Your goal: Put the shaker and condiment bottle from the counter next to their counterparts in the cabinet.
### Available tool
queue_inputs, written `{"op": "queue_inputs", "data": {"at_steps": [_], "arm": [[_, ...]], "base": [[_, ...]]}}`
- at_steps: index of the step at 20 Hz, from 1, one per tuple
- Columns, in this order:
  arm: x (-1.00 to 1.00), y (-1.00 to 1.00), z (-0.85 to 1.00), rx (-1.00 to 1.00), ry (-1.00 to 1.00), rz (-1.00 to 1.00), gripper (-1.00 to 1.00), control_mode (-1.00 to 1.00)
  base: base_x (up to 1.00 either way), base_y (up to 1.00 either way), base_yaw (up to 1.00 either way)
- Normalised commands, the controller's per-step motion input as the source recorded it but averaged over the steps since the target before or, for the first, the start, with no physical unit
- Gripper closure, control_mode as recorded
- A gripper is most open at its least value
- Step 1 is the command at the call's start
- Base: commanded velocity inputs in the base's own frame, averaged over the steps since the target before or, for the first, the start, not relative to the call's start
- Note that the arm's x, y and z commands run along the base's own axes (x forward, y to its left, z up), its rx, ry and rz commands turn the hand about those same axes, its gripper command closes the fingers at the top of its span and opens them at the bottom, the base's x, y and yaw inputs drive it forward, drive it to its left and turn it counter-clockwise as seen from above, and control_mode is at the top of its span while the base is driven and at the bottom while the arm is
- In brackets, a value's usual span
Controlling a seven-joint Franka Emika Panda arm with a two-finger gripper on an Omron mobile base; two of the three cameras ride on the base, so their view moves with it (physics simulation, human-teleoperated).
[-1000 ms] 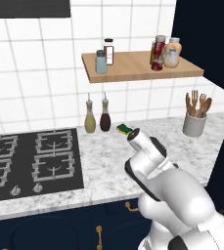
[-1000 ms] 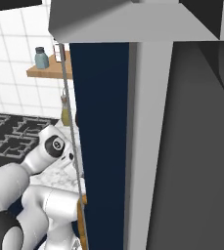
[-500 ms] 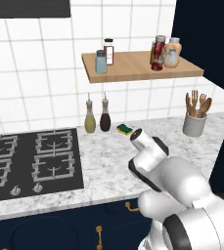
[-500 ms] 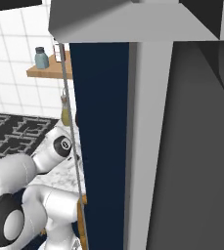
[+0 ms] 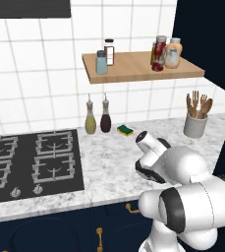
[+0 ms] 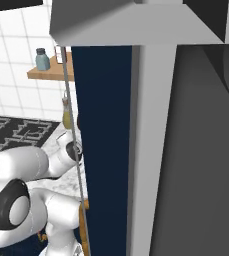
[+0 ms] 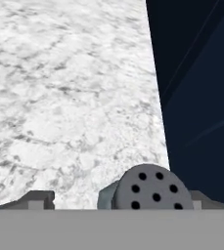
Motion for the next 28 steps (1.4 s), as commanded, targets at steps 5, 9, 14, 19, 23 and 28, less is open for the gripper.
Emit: {"op": "queue_inputs", "data": {"at_steps": [5, 9, 14, 19, 23, 28], "arm": [[0.0, 0.0, 0.0, 0.0, -0.02, 0.0, 1.0, -1.0], [-0.05, 0.0, 0.69, 0.09, -0.25, 0.04, 1.0, -1.0], [-0.11, 0.0, 0.68, 0.1, -0.33, 0.11, 1.0, -1.0], [-0.26, 0.07, 0.22, 0.0, -0.08, 0.32, 1.0, -1.0], [-0.1, 0.22, 0.15, 0.0, 0.0, 0.46, 1.0, -1.0], [0.01, 0.46, 0.21, 0.0, 0.0, 0.53, 1.0, -1.0]], "base": [[0.0, 0.0, 0.0], [0.0, 0.0, 0.0], [0.0, 0.0, 0.0], [0.0, 0.0, 0.0], [0.0, 0.0, 0.0], [0.0, 0.0, 0.0]]}}
